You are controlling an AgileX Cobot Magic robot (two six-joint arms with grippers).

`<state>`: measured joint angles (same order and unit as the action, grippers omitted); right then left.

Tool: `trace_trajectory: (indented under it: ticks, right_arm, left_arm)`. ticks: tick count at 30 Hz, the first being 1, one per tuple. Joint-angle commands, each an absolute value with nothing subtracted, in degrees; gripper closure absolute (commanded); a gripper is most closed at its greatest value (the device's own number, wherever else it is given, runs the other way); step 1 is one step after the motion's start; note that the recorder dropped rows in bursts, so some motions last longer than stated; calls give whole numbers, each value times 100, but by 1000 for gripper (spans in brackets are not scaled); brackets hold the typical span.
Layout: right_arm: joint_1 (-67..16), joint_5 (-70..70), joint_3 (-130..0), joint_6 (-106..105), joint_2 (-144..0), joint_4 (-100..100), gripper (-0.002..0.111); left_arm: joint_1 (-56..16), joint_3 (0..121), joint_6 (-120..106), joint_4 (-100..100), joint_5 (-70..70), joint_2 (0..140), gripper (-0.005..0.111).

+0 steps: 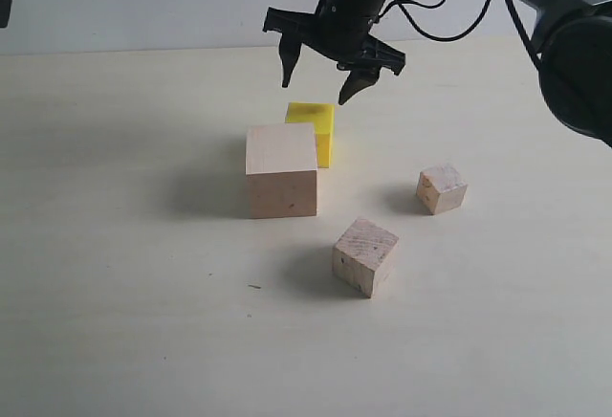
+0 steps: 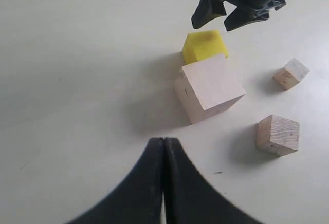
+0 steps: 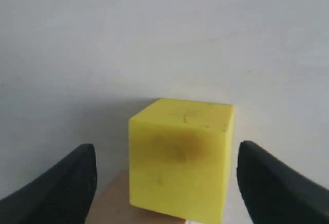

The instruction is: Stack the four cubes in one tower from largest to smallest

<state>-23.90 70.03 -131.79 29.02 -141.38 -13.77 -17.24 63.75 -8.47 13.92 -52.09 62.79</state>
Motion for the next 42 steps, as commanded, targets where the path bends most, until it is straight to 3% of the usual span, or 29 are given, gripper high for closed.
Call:
trace_trajectory:
  ticks: [1,32,42]
  right_arm:
    - [-2393,6996,-13175,2853,-14162,-1445,36]
    - [-2235,6996,-13237,2685,-14003,-1835,36]
    - [-2185,6996,-13237,2502,-13768,-1365,39]
  left_arm:
    - [-1726,6362,-877,1451,-5118,6244,107]
    - [-1731,6156,-877,1454,-4936,6288,107]
    - [-1731,5966,-1177,1744,-4170,7498,107]
